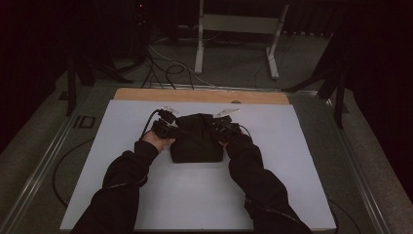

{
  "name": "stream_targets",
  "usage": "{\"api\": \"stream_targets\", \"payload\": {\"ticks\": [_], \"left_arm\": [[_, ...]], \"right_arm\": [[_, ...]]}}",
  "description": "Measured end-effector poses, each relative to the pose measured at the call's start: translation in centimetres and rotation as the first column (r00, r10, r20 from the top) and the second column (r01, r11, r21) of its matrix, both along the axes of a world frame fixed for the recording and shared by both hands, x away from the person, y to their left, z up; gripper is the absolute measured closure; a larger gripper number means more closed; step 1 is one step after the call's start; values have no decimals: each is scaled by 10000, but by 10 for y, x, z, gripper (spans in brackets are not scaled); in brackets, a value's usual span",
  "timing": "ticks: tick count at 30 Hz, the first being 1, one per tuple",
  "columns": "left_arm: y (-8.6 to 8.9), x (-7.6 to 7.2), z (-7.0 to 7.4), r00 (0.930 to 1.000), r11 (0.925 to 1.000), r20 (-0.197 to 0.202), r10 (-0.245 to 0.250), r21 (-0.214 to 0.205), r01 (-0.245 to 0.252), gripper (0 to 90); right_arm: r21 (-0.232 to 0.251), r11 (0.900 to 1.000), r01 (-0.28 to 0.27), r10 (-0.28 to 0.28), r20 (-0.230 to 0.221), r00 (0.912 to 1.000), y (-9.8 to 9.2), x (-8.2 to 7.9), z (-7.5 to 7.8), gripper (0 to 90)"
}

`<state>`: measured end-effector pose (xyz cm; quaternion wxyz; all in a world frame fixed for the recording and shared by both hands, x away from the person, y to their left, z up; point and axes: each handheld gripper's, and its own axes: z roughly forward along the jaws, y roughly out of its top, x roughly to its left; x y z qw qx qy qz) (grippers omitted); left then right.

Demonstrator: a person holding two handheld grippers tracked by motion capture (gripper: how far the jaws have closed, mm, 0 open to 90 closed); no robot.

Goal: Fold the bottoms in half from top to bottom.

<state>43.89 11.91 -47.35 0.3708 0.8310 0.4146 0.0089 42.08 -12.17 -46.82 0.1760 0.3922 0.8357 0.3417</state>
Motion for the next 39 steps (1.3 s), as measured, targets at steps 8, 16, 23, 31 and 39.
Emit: {"api": "stream_targets", "payload": {"ticks": [8,16,23,31,39], "left_arm": [[-2,2,-7,9999,9999,-3,105,-69,-105,724],[0,8,-18,9990,9991,-251,367,-211,-373,721],[0,13,-25,9981,9987,-354,509,-66,-512,710],[-2,16,-29,9975,9980,-328,625,147,-621,690],[-2,20,-34,9963,9956,-340,794,517,-776,626]], "right_arm": [[-90,9998,154,-155,-106,9998,-3,6,-9,753],[-281,9994,202,-208,-197,9996,-3,14,-18,751],[-409,9988,267,-281,-347,9990,-1,21,-27,748],[-465,9984,331,-352,-468,9983,-2,26,-32,739],[-520,9976,450,-476,-508,9976,-2,31,-39,734]]}}
